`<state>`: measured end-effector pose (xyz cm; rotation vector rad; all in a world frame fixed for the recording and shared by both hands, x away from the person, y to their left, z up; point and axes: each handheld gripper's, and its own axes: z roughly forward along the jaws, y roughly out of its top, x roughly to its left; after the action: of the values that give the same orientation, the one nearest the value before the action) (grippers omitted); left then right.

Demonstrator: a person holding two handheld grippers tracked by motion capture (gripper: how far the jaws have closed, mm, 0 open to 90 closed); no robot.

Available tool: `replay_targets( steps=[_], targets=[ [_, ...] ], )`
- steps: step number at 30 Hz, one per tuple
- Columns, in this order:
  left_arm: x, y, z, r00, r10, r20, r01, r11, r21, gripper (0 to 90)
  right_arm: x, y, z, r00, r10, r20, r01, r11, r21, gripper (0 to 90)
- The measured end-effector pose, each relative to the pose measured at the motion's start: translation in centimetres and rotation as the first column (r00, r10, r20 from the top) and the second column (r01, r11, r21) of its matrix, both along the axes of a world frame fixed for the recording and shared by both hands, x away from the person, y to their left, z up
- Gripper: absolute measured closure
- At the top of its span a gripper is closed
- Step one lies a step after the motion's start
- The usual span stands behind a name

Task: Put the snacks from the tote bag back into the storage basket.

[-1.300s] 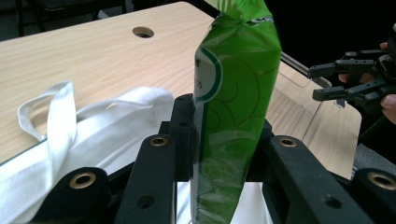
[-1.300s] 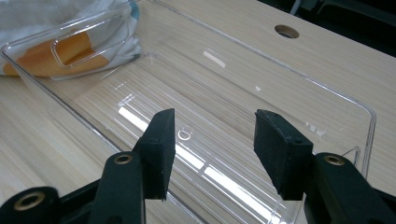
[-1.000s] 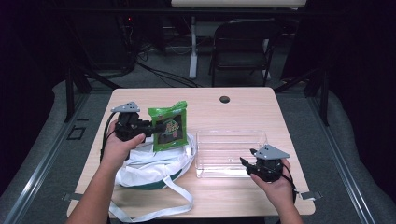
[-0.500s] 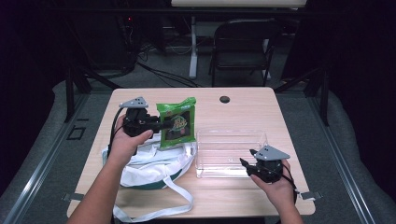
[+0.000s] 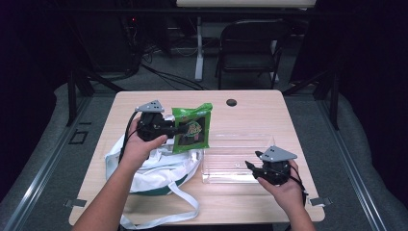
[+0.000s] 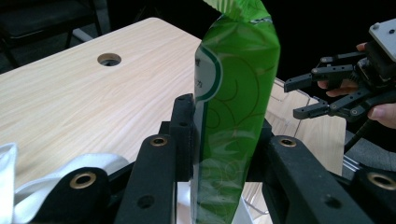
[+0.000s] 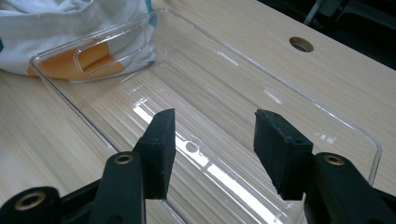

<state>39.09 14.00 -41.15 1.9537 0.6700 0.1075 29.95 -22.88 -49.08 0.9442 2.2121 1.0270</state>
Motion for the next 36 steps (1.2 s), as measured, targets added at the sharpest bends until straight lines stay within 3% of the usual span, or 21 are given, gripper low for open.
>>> replay_targets(
  steps=[6,13,22,29,36],
  targets=[
    [0.0,-0.9,-0.1,0.9998,-0.021,0.003,0.021,0.9998,0.006,72.1,0.7,0.3,0.9,0.9988,0.045,-0.021,-0.046,0.998,-0.048,49.1],
    [-0.1,-1.7,-0.1,0.9992,-0.040,0.001,0.040,0.9990,0.021,72.1,1.4,0.6,1.9,0.9942,0.096,-0.048,-0.099,0.993,-0.059,50.4],
    [0.1,-2.6,-0.3,0.9984,-0.056,0.001,0.056,0.9980,0.030,72.2,2.5,1.0,4.4,0.9876,0.148,-0.050,-0.152,0.986,-0.070,51.3],
    [0.1,-3.3,-0.5,0.9973,-0.073,0.000,0.073,0.9966,0.038,72.2,3.3,1.5,5.9,0.9800,0.190,-0.061,-0.195,0.975,-0.109,51.3],
    [0.1,-3.9,-0.6,0.9962,-0.086,-0.007,0.087,0.9948,0.054,72.2,3.9,2.0,7.5,0.9650,0.247,-0.089,-0.257,0.957,-0.135,51.3]
  ],
)
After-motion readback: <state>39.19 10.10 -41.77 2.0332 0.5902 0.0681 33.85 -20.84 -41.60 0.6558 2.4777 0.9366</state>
